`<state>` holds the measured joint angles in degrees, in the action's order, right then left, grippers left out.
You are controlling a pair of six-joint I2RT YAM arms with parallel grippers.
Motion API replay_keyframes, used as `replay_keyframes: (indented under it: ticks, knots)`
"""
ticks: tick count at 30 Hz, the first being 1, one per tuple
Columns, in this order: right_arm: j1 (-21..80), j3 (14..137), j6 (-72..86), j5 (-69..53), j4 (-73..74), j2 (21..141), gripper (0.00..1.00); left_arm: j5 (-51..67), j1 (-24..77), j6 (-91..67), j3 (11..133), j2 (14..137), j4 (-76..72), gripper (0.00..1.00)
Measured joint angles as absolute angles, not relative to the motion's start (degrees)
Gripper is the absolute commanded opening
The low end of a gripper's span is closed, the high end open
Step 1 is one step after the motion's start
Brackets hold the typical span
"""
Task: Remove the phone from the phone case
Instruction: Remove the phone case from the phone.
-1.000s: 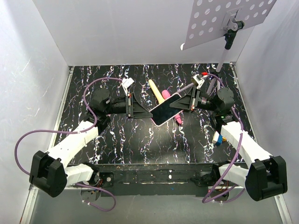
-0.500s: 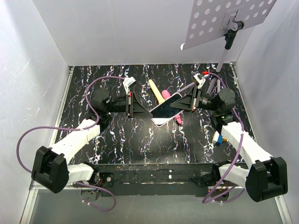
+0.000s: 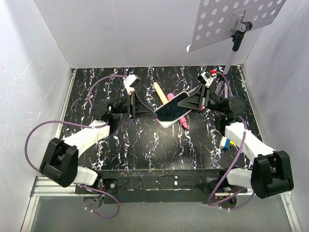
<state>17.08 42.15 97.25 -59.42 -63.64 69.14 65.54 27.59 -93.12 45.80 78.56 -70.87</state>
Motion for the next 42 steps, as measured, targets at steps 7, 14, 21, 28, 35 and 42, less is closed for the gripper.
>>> replay_keyframes:
  ticks: [7, 14, 21, 28, 35, 42]
  knots:
    - [18.72, 42.24, 108.68, -57.06, -71.55, 72.49, 0.01, 64.58, 27.94, -95.04, 48.14, 78.59, -75.07, 0.00]
    - [20.08, 43.88, 112.22, -53.32, -74.78, 72.95, 0.01, 61.84, 28.38, -94.96, 50.78, 78.32, -77.71, 0.00]
    - [21.26, 46.72, 114.34, -50.63, -75.20, 75.40, 0.01, 57.25, 28.36, -94.08, 50.78, 77.80, -78.70, 0.00]
    - [24.86, 51.94, 115.28, -48.23, -75.16, 76.90, 0.01, 51.83, 28.71, -93.65, 49.80, 74.37, -79.61, 0.00]
    - [26.24, 52.82, 115.18, -46.61, -74.72, 76.88, 0.01, 46.72, 29.54, -95.00, 46.78, 72.42, -80.05, 0.00]
    - [26.24, 52.82, 113.12, -45.71, -70.30, 76.88, 0.01, 38.52, 29.56, -98.76, 40.16, 70.96, -80.42, 0.00]
